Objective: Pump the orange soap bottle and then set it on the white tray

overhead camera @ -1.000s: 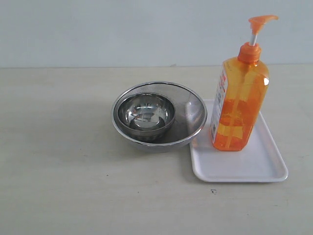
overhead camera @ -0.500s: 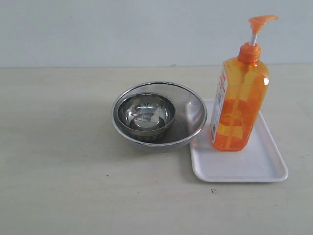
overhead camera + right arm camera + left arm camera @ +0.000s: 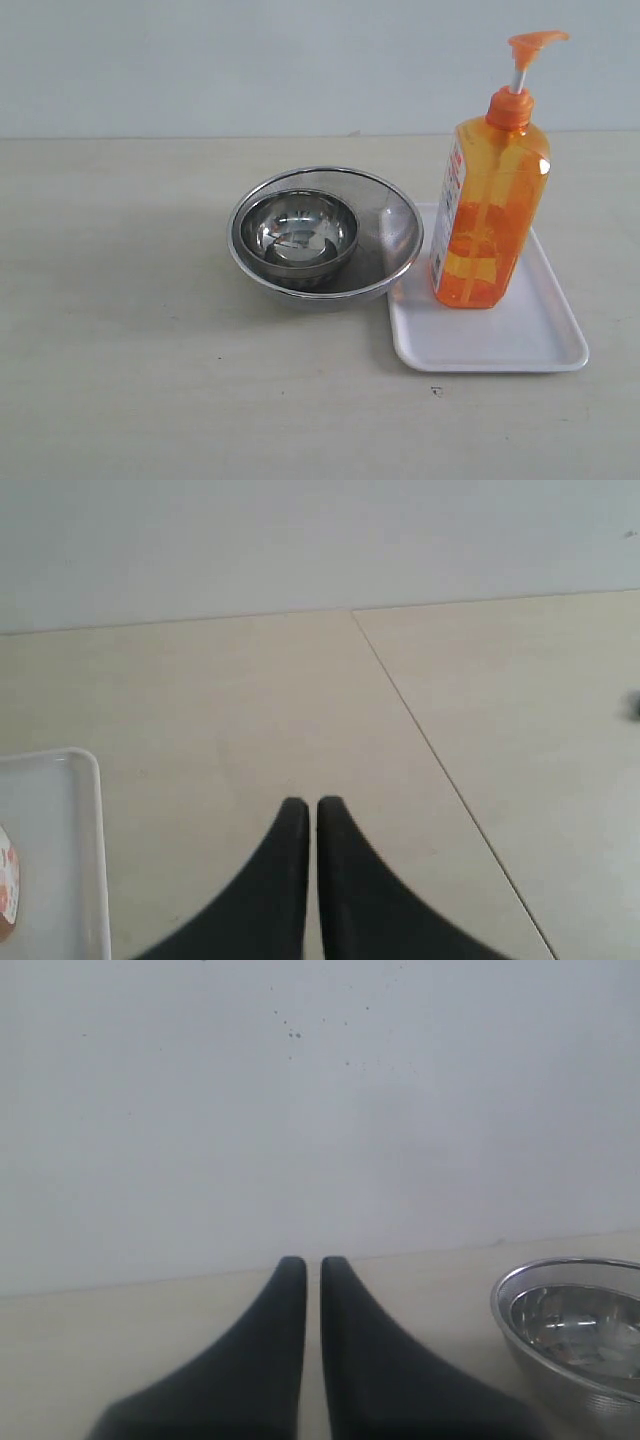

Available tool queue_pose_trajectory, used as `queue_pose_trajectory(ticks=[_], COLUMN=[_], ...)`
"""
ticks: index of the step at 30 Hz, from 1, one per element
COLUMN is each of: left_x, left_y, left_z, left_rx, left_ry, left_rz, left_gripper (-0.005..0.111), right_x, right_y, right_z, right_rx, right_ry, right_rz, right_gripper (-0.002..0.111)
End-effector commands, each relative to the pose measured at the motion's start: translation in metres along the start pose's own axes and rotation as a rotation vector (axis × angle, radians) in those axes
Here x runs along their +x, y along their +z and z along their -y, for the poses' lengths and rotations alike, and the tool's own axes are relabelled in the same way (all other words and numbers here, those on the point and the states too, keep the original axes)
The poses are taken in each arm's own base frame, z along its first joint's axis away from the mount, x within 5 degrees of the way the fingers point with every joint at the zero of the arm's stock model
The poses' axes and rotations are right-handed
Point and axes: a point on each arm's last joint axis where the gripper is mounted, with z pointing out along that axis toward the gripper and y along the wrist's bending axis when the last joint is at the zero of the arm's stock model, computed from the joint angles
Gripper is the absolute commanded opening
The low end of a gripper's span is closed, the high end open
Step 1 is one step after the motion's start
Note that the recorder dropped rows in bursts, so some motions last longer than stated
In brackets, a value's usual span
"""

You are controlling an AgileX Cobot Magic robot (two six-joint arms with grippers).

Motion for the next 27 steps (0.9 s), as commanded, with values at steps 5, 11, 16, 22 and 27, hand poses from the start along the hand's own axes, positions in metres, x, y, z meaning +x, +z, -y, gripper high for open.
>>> queue_pose_trajectory(ticks=[5,11,16,22,27], left_x=[0.003,0.008,0.011,0.013,0.02], left_y=[-0.001,-0.002,-0.006,-0.013,-0.014], left_z=[0.0,-0.001,-0.002,-0.002,-0.001], left_rx=[-0.005,-0.02,-0.041,-0.045,-0.042], left_ry=[-0.033,-0.038,-0.05,-0.05,-0.062], left_rz=[-0.013,-0.073,-0.089,-0.097,-0.174], left_gripper=[0.005,0.005,0.005,0.005,0.005], right_x=[-0.001,-0.001,-0.001,-0.001,-0.001], right_y=[-0.001,-0.001,-0.001,-0.001,-0.001], right_z=[0.001,0.001,0.001,0.001,0.001], right_rx=[-0.002,-0.002,-0.002,-0.004,-0.004], right_ry=[0.004,0.004,0.004,0.004,0.004], right_rz=[0.014,0.014,0.014,0.016,0.016], right_gripper=[0.0,0.0,0.0,0.0,0.0])
